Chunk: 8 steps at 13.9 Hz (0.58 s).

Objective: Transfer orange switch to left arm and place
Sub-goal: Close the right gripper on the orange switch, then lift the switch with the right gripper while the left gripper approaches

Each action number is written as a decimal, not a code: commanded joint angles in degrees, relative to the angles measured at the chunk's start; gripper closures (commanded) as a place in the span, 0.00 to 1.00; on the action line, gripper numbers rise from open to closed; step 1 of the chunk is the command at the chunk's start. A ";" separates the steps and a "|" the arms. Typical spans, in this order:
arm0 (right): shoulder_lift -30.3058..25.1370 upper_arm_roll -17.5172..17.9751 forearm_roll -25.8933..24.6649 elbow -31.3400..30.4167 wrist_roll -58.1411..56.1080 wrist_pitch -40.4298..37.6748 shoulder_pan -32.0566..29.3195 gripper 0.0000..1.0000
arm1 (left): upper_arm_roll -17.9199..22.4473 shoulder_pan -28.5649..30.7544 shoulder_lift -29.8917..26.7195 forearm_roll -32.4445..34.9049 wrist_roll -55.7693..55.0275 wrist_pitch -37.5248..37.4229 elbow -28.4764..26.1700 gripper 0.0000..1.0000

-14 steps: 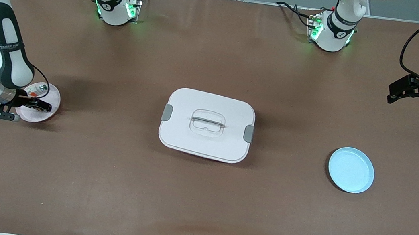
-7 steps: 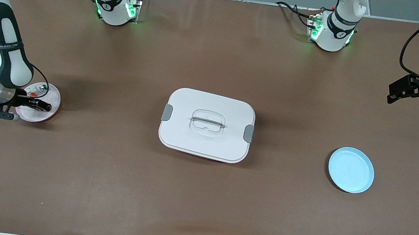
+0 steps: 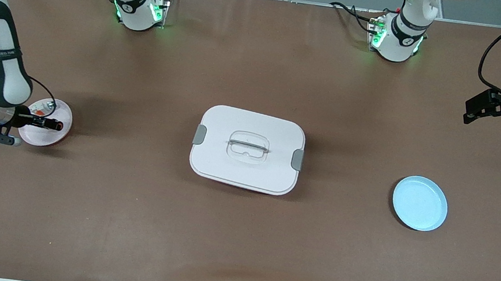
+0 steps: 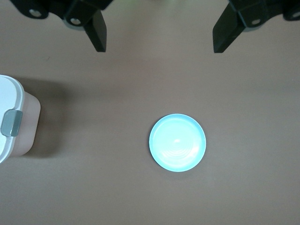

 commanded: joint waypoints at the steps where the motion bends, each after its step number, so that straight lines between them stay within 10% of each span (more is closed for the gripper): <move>1: -4.03 0.15 0.30 5.27 9.77 -10.71 4.16 1.00 | -0.25 0.13 -0.51 0.69 0.75 -0.06 0.21 0.00; 8: -5.18 1.21 8.80 18.81 36.50 -32.01 13.48 1.00 | 0.19 0.22 -0.86 0.69 0.75 -0.58 0.12 0.00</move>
